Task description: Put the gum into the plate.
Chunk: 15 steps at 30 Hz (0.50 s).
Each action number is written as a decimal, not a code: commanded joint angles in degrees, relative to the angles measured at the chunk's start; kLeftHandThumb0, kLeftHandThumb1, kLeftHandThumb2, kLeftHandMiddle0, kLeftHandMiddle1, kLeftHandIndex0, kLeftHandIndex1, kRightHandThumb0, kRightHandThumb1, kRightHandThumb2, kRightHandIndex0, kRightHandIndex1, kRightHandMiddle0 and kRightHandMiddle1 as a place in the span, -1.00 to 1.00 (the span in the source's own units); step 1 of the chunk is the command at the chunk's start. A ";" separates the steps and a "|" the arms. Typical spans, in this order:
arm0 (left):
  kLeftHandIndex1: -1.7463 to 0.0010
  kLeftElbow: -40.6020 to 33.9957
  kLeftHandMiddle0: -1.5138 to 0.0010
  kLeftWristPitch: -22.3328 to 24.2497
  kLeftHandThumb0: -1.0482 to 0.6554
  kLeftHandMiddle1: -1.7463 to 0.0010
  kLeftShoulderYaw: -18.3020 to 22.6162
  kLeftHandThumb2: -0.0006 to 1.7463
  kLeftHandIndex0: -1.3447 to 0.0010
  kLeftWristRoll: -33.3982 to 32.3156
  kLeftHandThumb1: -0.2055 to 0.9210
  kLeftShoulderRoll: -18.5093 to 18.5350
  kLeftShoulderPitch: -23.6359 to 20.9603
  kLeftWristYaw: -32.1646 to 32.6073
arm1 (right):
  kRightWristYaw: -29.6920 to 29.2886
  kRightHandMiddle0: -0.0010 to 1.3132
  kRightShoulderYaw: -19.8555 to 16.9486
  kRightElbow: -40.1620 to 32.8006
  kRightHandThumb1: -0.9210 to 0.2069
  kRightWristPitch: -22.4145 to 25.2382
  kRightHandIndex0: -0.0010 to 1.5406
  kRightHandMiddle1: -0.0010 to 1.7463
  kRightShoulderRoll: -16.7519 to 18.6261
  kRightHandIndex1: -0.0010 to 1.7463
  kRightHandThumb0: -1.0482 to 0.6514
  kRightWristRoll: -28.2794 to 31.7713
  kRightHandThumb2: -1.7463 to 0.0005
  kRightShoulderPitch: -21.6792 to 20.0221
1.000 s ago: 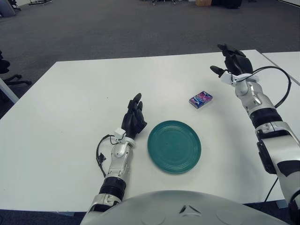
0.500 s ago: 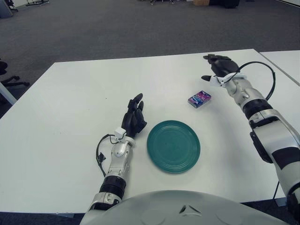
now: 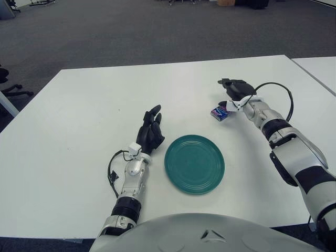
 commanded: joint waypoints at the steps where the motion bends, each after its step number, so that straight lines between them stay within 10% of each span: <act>1: 0.07 5.16 0.57 0.60 -0.95 0.98 0.59 0.08 1.00 -1.95 1.00 -3.89 5.13 -0.23 | 1.64 -1.00 -0.02 1.09 -0.99 0.08 -0.68 -0.49 0.10 -0.98 -0.50 0.93 0.67 0.91; 15: 0.15 3.41 0.58 0.22 -0.91 0.99 -0.07 0.05 1.00 -3.39 1.00 -5.02 5.92 -1.44 | 5.33 -1.00 0.63 2.81 -0.92 1.73 -0.66 -0.45 1.58 -0.98 -0.46 2.11 0.71 3.54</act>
